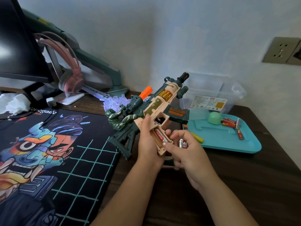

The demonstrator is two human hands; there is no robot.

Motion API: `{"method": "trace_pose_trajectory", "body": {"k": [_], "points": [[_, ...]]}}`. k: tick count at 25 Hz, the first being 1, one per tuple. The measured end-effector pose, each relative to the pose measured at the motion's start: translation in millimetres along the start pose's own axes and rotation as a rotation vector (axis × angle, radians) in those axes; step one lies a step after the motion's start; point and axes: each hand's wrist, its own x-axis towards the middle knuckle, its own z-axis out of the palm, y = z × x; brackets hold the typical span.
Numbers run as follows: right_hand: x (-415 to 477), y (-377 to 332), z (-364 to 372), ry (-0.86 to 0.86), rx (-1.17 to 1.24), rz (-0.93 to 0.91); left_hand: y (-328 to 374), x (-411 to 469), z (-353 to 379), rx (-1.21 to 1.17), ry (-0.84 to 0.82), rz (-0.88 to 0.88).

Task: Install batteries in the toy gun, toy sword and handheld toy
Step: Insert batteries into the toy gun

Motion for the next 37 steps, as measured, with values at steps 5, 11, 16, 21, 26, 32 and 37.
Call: {"method": "trace_pose_trajectory", "body": {"k": [5, 11, 16, 21, 26, 32, 37], "points": [[7.2, -0.9, 1.4, -0.015, 0.296, 0.121, -5.1, -6.0, 3.7, 0.024, -0.001, 0.001], [10.1, -1.7, -4.1, -0.052, 0.438, 0.199, -4.7, -2.9, 2.4, 0.034, -0.02, 0.015], [12.9, -11.4, -35.2, -0.011, 0.831, 0.257, 4.9, 0.1, -0.6, 0.049, -0.015, 0.073], [4.6, -12.3, -29.2, -0.199, 0.703, 0.181, 2.7, -1.2, -5.5, 0.044, -0.066, 0.098], [-1.5, -16.6, -24.8, -0.226, 0.634, 0.071, 2.9, -0.4, -6.6, 0.042, -0.07, 0.088], [-2.8, -13.5, -22.8, -0.231, 0.561, 0.01, 0.0, 4.7, -10.7, 0.041, -0.115, 0.067], [-1.9, -11.9, -20.7, -0.031, 0.262, -0.111, -1.1, 1.3, -8.0, 0.047, -0.07, 0.068]]}}
